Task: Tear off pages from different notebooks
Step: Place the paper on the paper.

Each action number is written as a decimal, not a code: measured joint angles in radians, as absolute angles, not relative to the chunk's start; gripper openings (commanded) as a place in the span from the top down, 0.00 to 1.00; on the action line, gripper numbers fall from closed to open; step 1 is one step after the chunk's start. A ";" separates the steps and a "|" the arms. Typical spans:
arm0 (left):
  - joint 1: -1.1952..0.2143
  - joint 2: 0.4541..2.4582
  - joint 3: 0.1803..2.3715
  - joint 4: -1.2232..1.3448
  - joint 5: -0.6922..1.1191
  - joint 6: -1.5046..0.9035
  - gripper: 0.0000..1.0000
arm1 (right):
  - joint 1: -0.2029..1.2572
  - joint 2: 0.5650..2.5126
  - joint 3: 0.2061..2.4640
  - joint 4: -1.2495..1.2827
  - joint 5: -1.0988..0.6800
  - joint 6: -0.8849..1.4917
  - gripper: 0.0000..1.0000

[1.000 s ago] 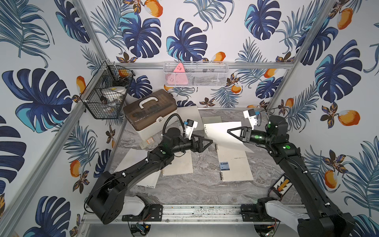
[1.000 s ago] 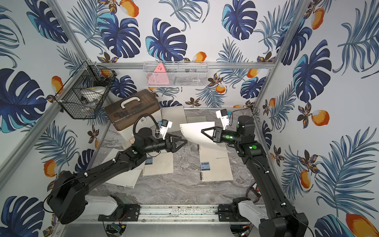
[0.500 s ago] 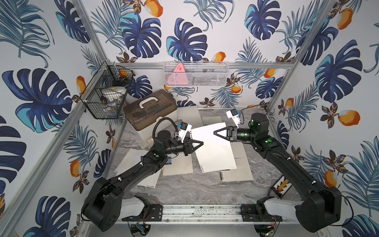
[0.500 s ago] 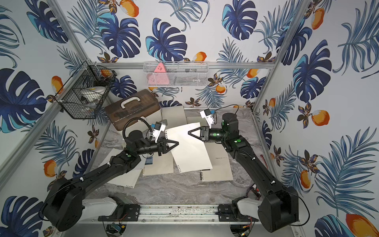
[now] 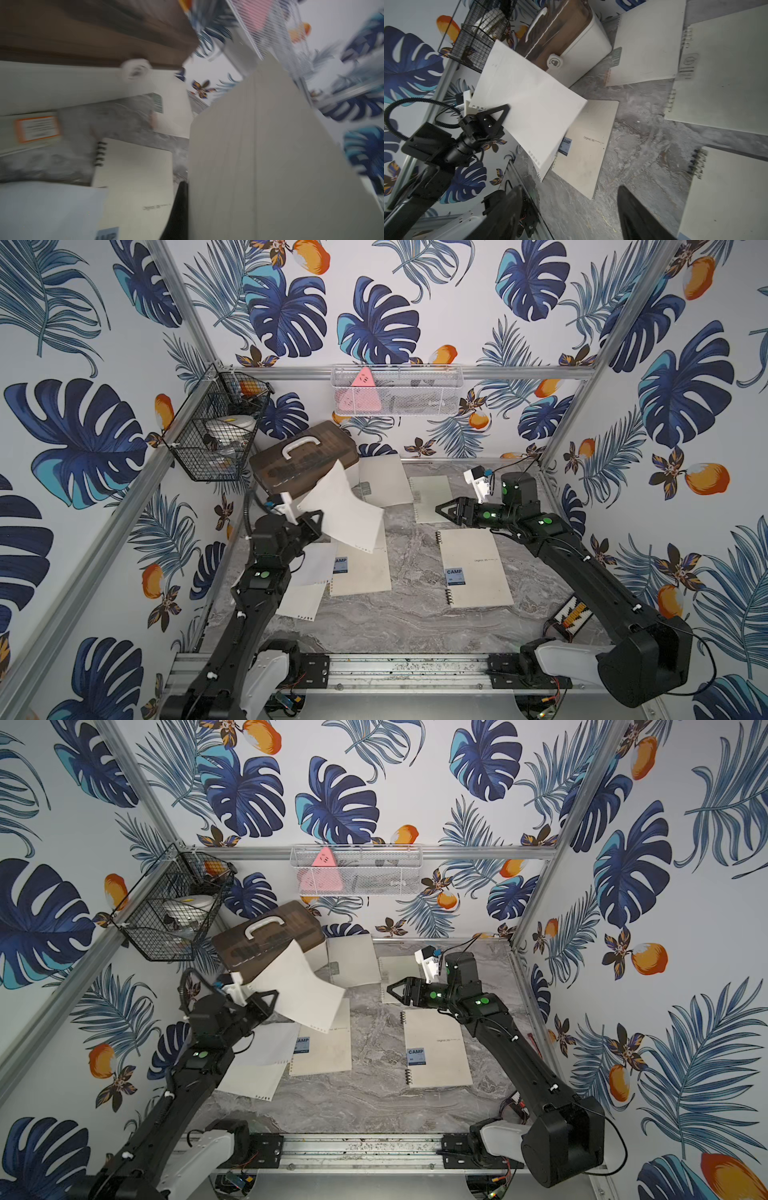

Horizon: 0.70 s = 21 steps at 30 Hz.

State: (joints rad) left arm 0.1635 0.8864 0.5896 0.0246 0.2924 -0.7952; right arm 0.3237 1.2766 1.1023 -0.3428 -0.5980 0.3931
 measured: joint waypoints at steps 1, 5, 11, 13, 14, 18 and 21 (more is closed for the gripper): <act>0.246 0.894 0.580 -0.006 0.266 -0.819 1.00 | 0.319 1.274 1.095 -0.364 -0.560 0.377 0.14; 0.492 1.066 0.547 -0.027 0.324 -0.885 0.83 | 0.292 1.259 1.065 -0.427 -0.450 0.342 0.04; 0.630 1.229 0.506 0.006 0.439 -0.970 0.01 | 0.173 1.237 1.016 -0.473 -0.371 0.317 0.00; 0.635 1.203 0.538 -0.026 0.435 -0.965 0.01 | 0.131 1.234 0.994 -0.473 -0.373 0.317 0.00; 0.636 1.181 0.552 -0.044 0.421 -0.959 0.01 | 0.115 1.234 0.984 -0.473 -0.373 0.318 0.00; 0.635 1.068 0.621 -0.162 0.333 -0.908 0.01 | 0.075 1.235 0.956 -0.471 -0.343 0.327 0.00; 0.628 1.031 0.656 -0.240 0.255 -0.883 0.01 | 0.048 1.236 0.951 -0.470 -0.283 0.333 0.00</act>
